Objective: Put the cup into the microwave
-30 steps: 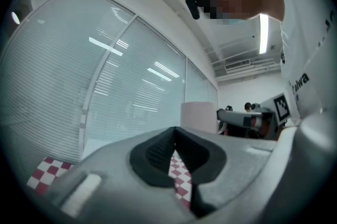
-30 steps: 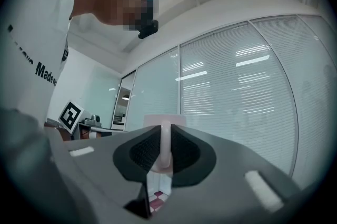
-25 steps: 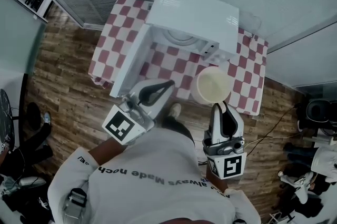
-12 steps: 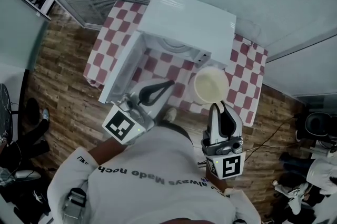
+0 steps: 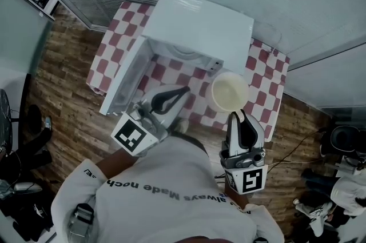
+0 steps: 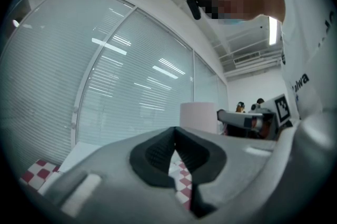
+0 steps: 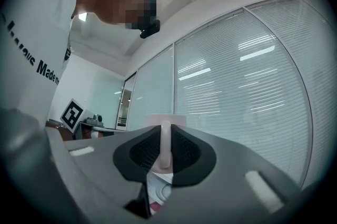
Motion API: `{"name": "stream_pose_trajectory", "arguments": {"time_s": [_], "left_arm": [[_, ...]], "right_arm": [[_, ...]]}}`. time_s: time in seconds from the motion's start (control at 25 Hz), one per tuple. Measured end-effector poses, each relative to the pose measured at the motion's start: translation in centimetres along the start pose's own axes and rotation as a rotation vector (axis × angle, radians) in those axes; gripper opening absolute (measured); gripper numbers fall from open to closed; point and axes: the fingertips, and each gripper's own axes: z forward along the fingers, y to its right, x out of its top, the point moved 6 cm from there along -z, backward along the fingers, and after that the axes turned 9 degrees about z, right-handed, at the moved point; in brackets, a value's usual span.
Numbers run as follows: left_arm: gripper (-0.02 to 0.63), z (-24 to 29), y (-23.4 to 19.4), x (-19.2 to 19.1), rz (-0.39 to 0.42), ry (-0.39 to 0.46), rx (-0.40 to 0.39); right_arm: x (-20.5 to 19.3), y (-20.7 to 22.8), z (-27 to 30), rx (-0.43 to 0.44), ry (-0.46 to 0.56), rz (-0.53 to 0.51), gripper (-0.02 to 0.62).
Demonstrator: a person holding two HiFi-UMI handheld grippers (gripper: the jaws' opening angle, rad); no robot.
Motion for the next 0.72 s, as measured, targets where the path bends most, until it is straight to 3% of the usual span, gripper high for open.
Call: {"name": "stream_pose_trajectory", "arguments": {"time_s": [0.72], "left_arm": [[0.005,-1.4,-7.7,0.7,0.002,0.009,-0.012]], "right_arm": [[-0.4,-2.3,7.4,-0.008,0.01,-0.008,0.037]]}}
